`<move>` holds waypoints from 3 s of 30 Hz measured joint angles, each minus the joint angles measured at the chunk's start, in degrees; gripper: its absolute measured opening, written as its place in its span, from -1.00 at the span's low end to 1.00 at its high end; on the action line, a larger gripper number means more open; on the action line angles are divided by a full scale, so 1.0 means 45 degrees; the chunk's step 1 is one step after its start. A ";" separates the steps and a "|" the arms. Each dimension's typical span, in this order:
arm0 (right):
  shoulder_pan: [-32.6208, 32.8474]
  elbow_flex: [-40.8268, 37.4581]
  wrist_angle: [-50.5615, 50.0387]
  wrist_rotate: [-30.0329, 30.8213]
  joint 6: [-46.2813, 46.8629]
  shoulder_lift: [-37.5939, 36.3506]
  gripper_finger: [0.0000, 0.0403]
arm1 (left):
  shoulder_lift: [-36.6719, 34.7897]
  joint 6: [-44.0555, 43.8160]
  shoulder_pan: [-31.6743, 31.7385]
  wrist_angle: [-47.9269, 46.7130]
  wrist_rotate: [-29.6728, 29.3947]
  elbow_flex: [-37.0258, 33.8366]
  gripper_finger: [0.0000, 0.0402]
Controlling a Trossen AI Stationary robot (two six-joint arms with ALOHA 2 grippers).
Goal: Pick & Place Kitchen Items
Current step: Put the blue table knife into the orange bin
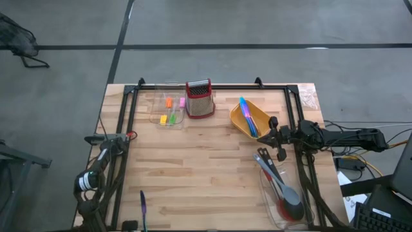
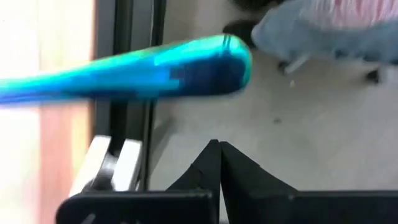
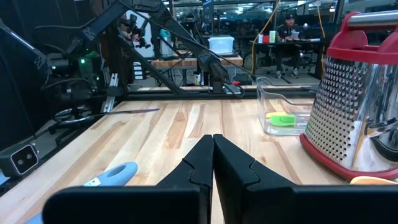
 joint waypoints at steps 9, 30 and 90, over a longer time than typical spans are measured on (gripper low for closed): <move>-0.0003 0.0002 0.0010 0.0003 0.0000 0.0026 -0.96 | -0.0028 -0.1780 0.0110 0.2140 -0.0383 -0.0978 -0.76; -0.0002 0.0003 0.0000 0.0001 0.0000 0.0013 -0.96 | -0.0147 -0.2522 -0.0305 0.0706 -0.0780 0.0070 0.10; -0.0005 0.0005 0.0000 0.0005 0.0000 0.0011 -0.96 | -0.0602 0.5319 0.0962 -0.0313 -0.2914 -0.0251 -0.18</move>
